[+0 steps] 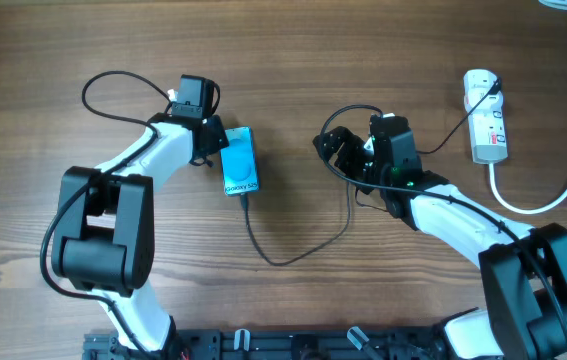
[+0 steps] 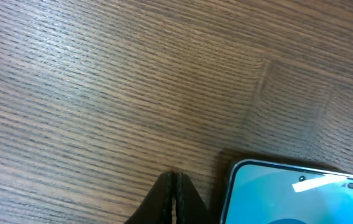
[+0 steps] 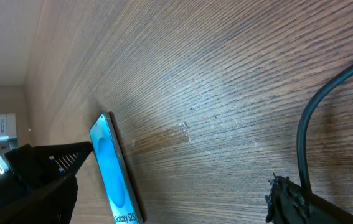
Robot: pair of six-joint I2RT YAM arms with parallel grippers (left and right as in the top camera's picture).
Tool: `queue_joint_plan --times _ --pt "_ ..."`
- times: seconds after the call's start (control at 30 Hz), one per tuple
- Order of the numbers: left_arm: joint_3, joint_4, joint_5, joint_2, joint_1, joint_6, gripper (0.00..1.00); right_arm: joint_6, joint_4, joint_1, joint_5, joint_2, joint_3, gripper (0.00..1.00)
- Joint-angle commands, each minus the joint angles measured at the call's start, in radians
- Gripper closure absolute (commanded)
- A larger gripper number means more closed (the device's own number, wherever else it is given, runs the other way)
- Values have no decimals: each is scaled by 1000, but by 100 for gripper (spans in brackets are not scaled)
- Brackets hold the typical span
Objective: Plug charger to phone and switch on socket
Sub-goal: 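Lower the phone flat onto the table with the left gripper and release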
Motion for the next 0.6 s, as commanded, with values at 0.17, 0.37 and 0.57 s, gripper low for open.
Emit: queue_joint_plan --times 0.17,0.37,0.57 --pt "-3 14 129 32 -4 -1 88 8 0 -2 24 11 4 0" --pt "-3 29 222 32 -5 36 86 8 0 -2 24 11 4 0" --pt "-3 35 268 32 -6 60 87 8 0 -2 24 11 4 0"
